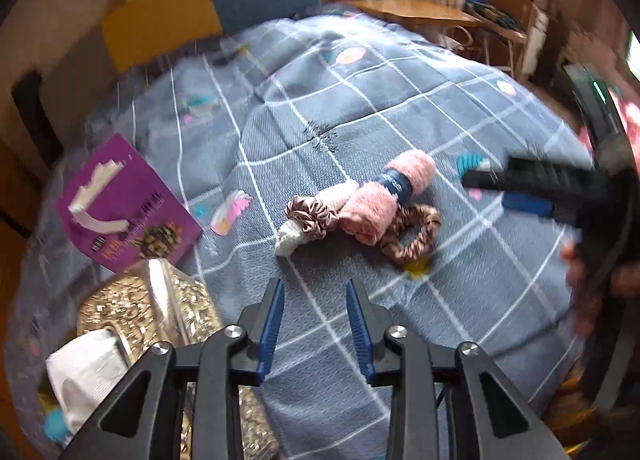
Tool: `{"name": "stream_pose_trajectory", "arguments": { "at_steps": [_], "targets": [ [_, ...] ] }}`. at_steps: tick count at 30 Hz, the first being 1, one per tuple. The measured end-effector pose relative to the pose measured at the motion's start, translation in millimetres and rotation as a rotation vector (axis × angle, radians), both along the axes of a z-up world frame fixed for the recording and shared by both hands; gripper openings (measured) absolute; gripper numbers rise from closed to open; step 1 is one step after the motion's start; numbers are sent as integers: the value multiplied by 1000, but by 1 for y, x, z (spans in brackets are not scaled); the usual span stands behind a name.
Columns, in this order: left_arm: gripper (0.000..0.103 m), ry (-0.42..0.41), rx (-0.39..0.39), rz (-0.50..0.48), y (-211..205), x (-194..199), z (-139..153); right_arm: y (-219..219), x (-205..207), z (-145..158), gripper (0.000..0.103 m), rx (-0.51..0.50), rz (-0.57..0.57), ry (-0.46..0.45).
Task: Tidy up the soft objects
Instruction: 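Move the left gripper to the pink sock bundle and grasp its scrunchie end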
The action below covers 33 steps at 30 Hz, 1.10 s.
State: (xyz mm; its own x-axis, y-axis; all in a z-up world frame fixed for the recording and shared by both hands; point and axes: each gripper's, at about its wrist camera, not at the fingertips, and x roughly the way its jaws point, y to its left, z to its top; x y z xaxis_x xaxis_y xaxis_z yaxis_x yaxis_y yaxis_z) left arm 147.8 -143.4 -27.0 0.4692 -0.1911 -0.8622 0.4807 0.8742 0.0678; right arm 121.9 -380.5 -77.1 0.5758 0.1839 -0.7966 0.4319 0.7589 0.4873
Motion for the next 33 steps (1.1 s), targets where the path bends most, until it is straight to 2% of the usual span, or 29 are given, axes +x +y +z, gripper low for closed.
{"name": "stream_pose_trajectory", "arguments": {
  "at_steps": [6, 14, 18, 20, 24, 26, 30, 33],
  "targets": [
    [31, 72, -56, 87, -2, 47, 7, -1, 0, -1, 75, 20, 2, 1],
    [31, 152, -59, 156, -24, 83, -16, 0, 0, 0, 75, 40, 10, -8],
    [33, 152, -13, 127, -43, 98, -33, -1, 0, -2, 75, 58, 10, -6],
    [34, 181, 1, 115, -49, 106, -44, -1, 0, -3, 75, 64, 12, -5],
    [41, 175, 68, 69, -60, 115, -63, 0, 0, -4, 75, 75, 19, -6],
    [42, 170, 59, 71, -59, 120, -67, 0, 0, -5, 75, 79, 22, -5],
    [42, 236, 11, 100, -51, 129, -74, 0, 2, -6, 75, 87, 21, -2],
    [42, 245, -1, 112, -50, 128, -77, -1, 2, -6, 75, 83, 19, -3]
  ]
}}
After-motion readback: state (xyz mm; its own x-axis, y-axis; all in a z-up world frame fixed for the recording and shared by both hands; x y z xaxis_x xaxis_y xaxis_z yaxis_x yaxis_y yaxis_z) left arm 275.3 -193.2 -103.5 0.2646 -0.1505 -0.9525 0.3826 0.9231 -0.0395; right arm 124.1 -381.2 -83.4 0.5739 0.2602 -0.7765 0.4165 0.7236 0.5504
